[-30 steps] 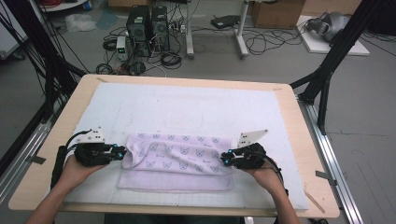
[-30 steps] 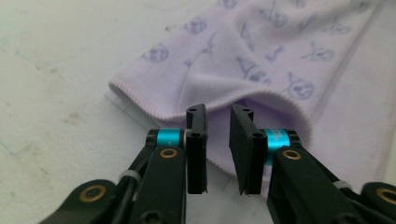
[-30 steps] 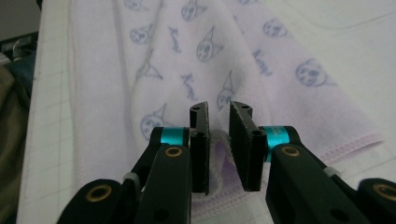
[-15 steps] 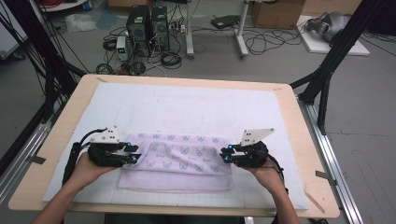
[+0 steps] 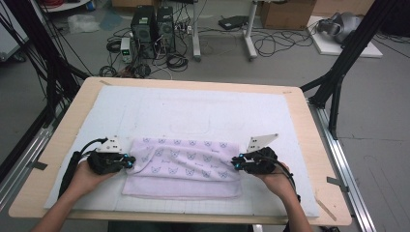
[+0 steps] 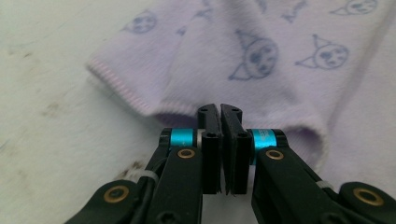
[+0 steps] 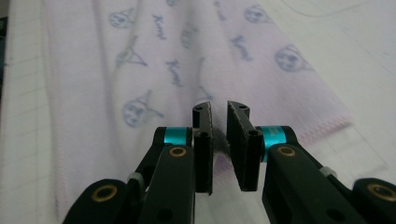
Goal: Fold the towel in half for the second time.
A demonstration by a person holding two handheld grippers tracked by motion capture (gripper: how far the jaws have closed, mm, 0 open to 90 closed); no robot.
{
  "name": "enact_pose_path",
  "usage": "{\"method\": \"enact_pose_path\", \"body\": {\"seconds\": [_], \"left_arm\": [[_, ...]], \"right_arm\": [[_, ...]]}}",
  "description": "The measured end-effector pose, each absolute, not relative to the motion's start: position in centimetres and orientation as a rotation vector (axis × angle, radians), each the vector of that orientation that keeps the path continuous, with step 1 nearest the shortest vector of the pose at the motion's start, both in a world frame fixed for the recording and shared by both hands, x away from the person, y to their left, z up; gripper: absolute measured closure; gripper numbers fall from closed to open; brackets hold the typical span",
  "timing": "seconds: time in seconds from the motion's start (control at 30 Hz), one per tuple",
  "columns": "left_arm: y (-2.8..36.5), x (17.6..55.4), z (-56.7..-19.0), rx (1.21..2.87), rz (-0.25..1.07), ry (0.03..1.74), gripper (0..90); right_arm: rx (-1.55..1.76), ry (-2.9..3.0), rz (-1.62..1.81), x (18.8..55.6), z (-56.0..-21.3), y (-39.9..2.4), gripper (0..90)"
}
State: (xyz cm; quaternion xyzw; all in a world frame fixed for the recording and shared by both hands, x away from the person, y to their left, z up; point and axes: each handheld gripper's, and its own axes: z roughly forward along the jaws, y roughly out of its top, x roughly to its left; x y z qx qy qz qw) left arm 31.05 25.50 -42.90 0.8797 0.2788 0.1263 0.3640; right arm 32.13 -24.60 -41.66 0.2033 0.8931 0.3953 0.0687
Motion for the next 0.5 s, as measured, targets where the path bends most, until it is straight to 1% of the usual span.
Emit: {"method": "enact_pose_path", "body": {"seconds": [0.07,0.23,0.33,0.5], "left_arm": [[26.0,31.0,-42.7,2.252,0.347,0.743,85.3],[26.3,30.6,-41.4,2.185,0.335,0.726,77.1],[25.6,30.4,-40.6,2.154,0.306,0.681,73.7],[23.6,30.2,-40.7,2.174,0.259,0.612,69.0]], "right_arm": [[0.631,2.673,1.205,32.1,-41.5,-25.1,79.8],[0.593,2.624,1.268,31.6,-40.1,-25.1,74.1],[0.544,2.619,1.302,31.2,-39.5,-24.5,73.0],[0.507,2.614,1.339,31.0,-39.7,-23.6,71.4]]}}
